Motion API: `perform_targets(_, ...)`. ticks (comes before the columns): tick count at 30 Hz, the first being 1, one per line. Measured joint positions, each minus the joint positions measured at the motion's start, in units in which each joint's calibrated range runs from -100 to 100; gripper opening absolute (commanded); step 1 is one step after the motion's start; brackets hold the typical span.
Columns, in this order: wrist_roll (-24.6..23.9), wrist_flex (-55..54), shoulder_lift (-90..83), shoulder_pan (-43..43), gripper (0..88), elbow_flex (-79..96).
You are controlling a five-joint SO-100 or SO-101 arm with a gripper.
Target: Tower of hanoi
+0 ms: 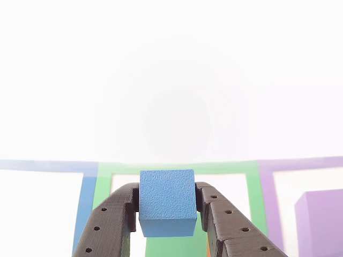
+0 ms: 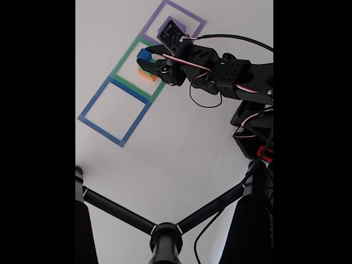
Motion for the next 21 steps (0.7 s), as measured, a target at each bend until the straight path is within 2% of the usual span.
perform_targets(7, 0.0, -4.98, 3.8, 1.64, 2.5, 0.35)
perform_targets(21, 0.0, -7.22, 3.8, 1.72, 2.5, 3.39)
